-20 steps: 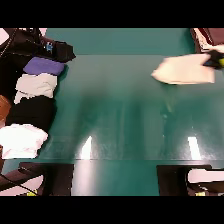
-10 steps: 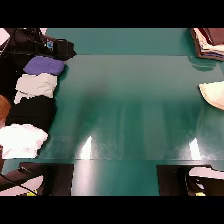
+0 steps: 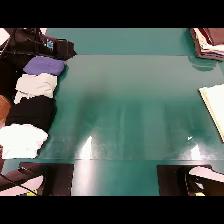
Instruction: Fold the shirts.
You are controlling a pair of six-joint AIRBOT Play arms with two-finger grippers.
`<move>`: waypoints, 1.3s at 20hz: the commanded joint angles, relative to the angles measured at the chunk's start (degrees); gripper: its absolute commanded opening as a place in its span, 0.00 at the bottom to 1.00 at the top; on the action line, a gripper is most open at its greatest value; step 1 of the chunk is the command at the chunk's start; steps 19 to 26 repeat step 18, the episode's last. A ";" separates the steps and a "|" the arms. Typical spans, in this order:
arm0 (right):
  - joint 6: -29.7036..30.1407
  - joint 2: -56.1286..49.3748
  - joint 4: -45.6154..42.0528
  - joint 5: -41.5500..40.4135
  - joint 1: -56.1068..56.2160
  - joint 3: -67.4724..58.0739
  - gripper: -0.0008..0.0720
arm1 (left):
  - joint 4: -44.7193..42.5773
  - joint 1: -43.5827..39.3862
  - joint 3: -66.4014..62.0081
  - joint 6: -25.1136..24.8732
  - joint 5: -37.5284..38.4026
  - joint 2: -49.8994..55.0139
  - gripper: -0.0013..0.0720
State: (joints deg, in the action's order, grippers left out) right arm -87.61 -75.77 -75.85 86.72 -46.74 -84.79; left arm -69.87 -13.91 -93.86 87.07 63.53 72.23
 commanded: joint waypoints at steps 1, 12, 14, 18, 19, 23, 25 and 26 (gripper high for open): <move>-0.39 5.38 11.93 0.39 5.18 -1.16 0.89 | 0.00 -0.04 0.02 -0.02 -0.02 0.02 0.05; 1.51 12.87 12.63 -10.34 48.83 -1.16 0.03 | 0.02 -0.04 0.00 -0.04 -0.11 0.02 0.05; 2.19 12.87 12.63 -10.78 52.11 -1.16 0.03 | 0.02 -0.04 0.00 -0.04 -0.09 0.02 0.05; 2.16 12.87 12.81 -10.40 54.14 -1.16 0.03 | 0.02 -0.04 0.00 -0.04 -0.09 0.02 0.05; 2.16 12.87 12.81 -10.40 54.14 -1.16 0.03 | 0.02 -0.04 0.00 -0.04 -0.09 0.02 0.05; 2.16 12.87 12.81 -10.40 54.14 -1.16 0.03 | 0.02 -0.04 0.00 -0.04 -0.09 0.02 0.05; 2.16 12.87 12.81 -10.40 54.14 -1.16 0.03 | 0.02 -0.04 0.00 -0.04 -0.09 0.02 0.05; 2.16 12.87 12.81 -10.40 54.14 -1.16 0.03 | 0.02 -0.04 0.00 -0.04 -0.09 0.02 0.05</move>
